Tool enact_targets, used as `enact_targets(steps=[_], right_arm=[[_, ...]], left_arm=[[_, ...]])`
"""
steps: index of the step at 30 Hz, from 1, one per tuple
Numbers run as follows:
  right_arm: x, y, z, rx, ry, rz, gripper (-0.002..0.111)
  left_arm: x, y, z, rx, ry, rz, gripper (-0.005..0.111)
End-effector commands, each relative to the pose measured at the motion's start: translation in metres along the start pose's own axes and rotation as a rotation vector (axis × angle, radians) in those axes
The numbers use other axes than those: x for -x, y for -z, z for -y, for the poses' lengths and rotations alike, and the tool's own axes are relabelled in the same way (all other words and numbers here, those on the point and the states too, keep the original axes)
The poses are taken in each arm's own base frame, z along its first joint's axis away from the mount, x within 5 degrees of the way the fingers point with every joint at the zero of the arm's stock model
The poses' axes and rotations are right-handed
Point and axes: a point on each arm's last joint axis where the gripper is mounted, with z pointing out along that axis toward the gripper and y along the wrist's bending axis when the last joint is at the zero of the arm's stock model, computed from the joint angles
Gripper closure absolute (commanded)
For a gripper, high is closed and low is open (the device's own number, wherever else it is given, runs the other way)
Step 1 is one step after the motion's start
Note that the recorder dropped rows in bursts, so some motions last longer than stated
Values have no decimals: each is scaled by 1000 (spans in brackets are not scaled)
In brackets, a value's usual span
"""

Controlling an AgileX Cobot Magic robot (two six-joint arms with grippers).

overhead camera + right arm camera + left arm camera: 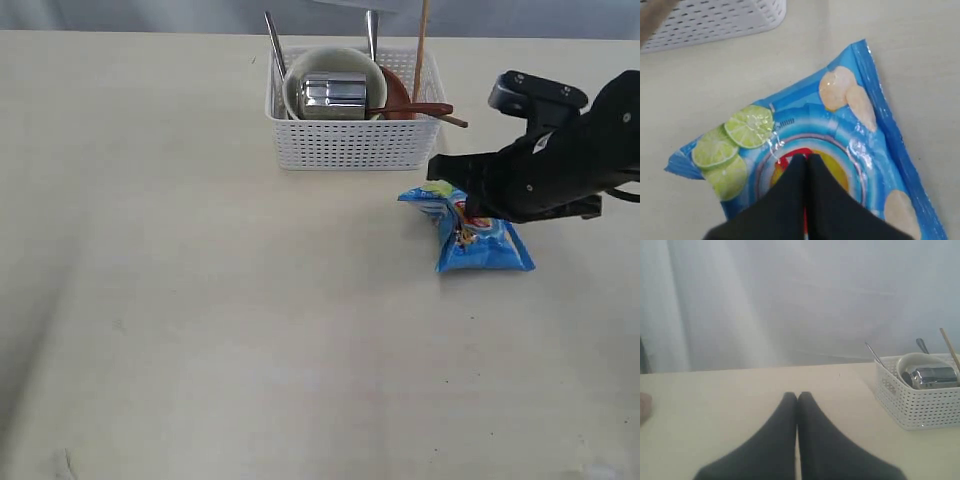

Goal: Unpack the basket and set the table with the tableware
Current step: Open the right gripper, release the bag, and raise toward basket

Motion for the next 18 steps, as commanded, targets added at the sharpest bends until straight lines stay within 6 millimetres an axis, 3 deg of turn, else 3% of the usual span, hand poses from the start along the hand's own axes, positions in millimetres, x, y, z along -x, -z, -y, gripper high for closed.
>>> enact_targets(steps=[1,9,18], right_arm=[[-3,-12,6,-14,-32,3,109],[-1,-15,6,-15,-39,26,109],[-13,-18,12,-27,-74,1,109]], left_arm=[[0,0,0,-6,5,7,107],[0,0,0,-6,5,7,107],[0,0,0,-6,5,7,107]])
